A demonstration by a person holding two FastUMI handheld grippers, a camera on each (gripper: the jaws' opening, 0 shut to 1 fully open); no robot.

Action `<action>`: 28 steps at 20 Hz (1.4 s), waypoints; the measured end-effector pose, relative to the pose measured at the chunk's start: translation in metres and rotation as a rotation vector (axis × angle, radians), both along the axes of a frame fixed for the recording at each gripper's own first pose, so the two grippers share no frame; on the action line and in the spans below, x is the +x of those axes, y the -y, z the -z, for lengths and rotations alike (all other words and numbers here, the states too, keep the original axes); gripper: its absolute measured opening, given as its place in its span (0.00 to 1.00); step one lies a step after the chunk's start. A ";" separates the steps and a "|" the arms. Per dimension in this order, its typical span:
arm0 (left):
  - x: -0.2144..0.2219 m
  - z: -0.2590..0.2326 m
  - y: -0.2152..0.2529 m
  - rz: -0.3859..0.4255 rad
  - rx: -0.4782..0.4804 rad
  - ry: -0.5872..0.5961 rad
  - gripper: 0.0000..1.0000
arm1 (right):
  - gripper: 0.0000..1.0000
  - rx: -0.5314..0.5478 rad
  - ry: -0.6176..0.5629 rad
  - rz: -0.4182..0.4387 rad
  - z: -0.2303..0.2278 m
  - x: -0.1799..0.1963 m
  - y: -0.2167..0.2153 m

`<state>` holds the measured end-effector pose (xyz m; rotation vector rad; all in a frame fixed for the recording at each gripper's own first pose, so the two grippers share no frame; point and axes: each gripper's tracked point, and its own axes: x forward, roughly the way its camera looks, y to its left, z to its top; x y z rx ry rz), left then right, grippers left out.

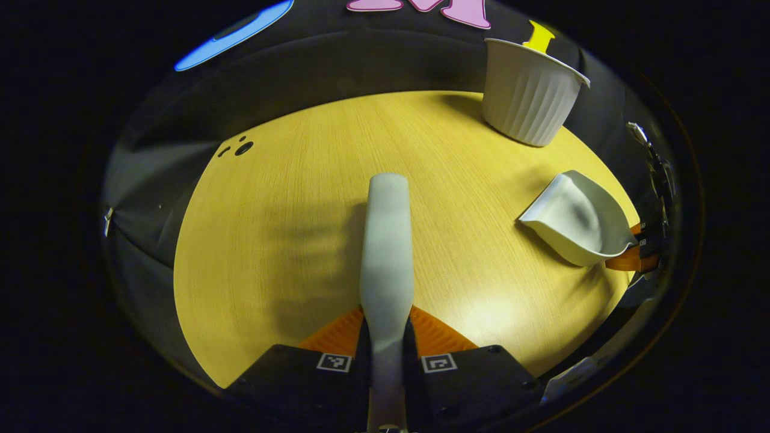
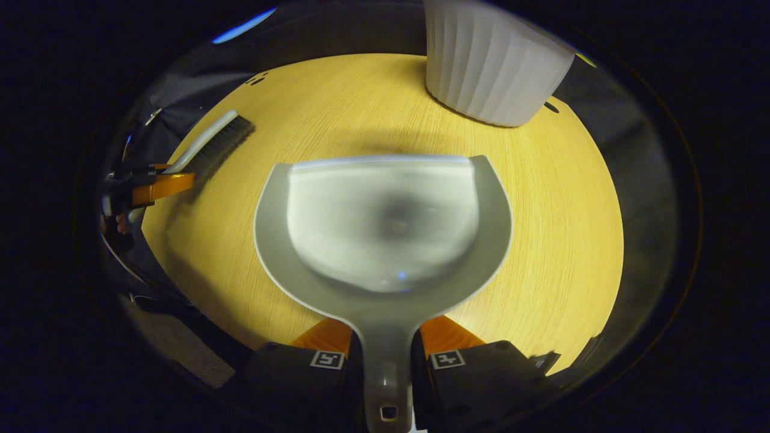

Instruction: Pick up the small broom and dustpan from the desktop, sweep the trash into the dustpan with the broom, and then empty the trash into the garbage bin.

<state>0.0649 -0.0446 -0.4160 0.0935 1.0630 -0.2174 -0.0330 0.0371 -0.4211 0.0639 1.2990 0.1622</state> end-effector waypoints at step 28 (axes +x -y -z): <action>0.052 -0.228 0.010 -0.066 -0.062 0.600 0.36 | 0.48 0.037 0.599 0.046 -0.218 0.079 0.024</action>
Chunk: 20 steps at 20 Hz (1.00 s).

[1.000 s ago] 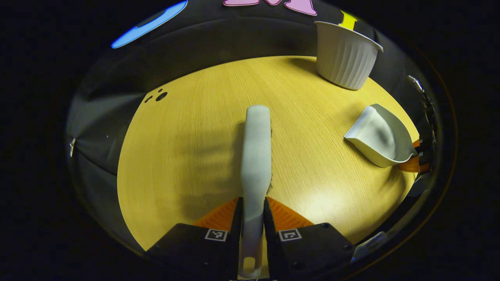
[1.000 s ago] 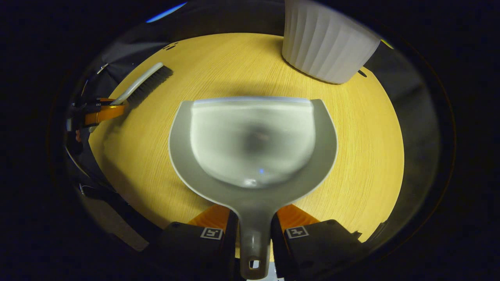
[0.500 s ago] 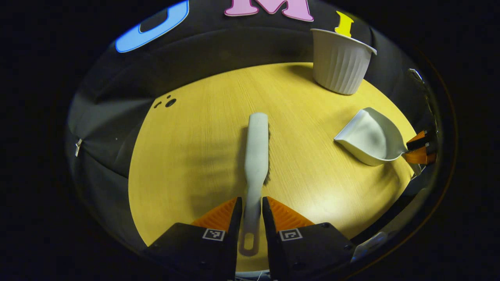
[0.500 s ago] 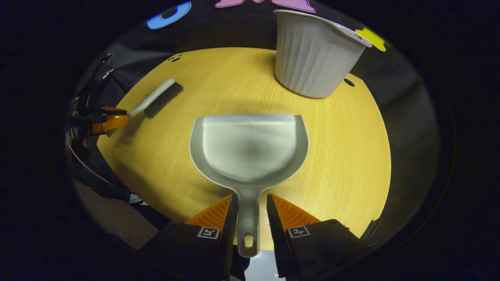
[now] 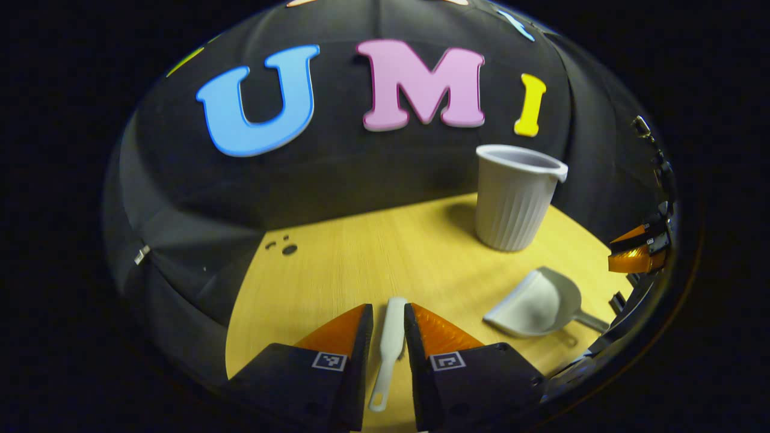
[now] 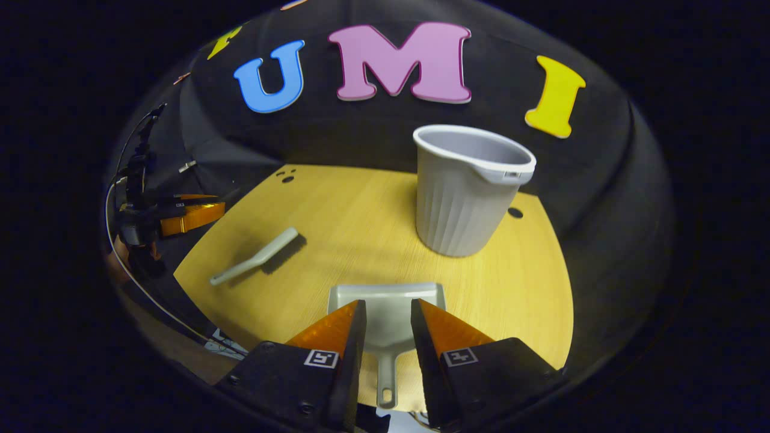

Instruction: Pick up the small broom and dustpan from the desktop, sweep the trash into the dustpan with the broom, and then empty the trash into the garbage bin.

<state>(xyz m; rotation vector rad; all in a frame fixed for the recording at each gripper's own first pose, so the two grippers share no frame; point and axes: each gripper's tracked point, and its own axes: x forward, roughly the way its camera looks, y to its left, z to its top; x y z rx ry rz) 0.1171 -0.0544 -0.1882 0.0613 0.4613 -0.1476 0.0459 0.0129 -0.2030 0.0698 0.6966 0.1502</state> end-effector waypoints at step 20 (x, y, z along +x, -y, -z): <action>-0.002 -0.088 0.015 0.121 -0.106 0.236 0.37 | 0.46 -0.063 0.296 0.088 -0.115 0.014 -0.013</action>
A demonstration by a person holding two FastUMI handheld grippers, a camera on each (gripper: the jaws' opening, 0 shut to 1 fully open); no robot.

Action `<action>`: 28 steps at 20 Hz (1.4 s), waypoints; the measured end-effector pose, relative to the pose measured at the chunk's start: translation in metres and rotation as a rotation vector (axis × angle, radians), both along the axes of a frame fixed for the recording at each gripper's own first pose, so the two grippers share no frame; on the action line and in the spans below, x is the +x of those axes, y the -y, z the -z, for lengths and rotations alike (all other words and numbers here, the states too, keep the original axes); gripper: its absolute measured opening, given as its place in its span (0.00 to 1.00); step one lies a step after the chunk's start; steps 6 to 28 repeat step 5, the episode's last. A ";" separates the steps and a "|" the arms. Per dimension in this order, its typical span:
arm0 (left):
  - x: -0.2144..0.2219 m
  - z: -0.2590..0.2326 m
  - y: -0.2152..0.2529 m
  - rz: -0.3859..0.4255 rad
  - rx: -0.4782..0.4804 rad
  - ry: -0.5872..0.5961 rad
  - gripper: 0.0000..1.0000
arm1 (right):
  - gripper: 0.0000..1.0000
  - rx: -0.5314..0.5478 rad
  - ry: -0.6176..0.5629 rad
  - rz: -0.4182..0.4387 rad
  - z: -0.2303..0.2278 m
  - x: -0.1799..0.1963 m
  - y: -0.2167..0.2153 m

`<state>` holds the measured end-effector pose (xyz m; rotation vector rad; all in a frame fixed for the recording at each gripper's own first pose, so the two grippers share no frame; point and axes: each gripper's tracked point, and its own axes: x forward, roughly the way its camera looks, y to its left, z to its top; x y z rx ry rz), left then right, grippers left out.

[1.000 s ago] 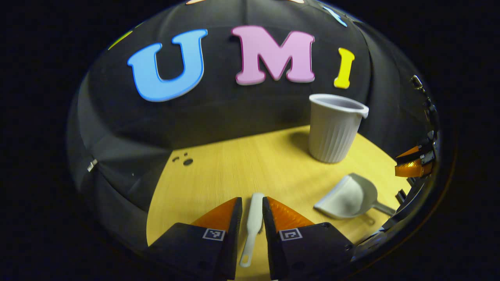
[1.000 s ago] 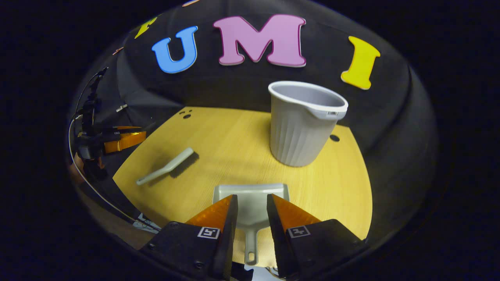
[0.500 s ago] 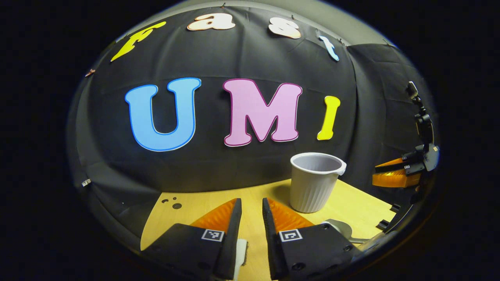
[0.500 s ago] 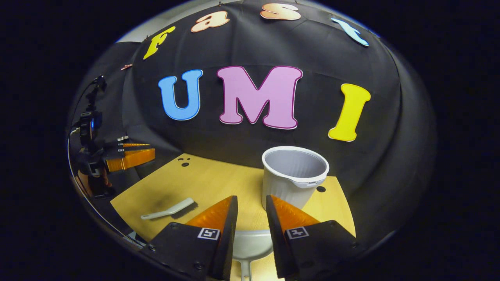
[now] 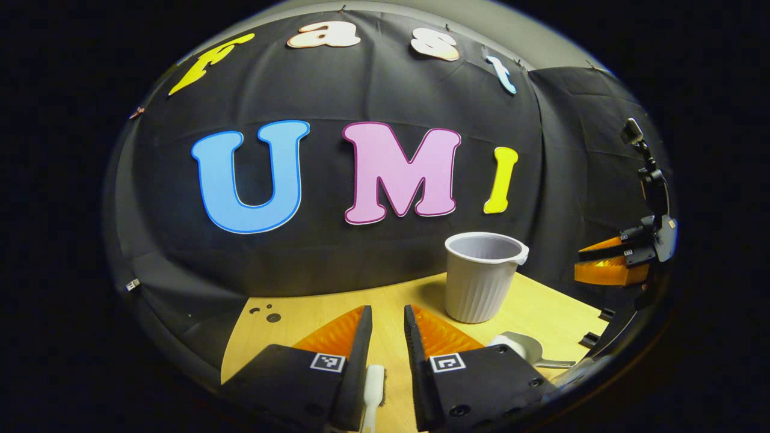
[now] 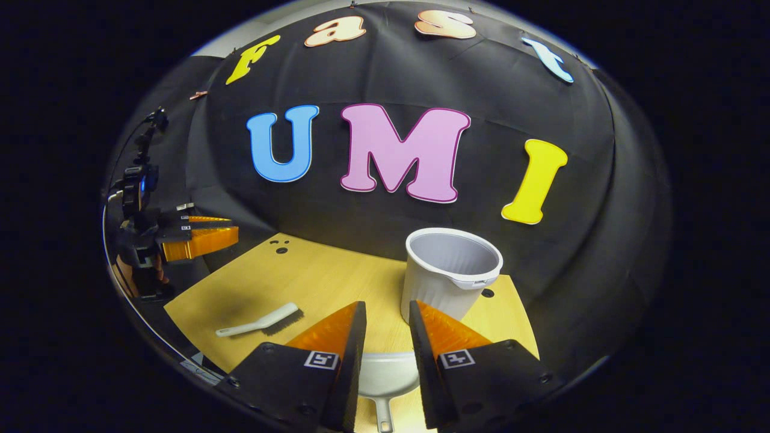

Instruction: Pick up the small broom and dustpan from the desktop, sweep the trash into the dustpan with the broom, and then empty the trash into the garbage bin.

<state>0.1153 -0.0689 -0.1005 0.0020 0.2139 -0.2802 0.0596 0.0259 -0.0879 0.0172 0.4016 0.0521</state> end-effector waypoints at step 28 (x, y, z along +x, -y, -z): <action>-0.003 0.001 0.001 0.009 -0.009 -0.011 0.37 | 0.46 0.014 0.006 0.034 -0.007 0.000 -0.004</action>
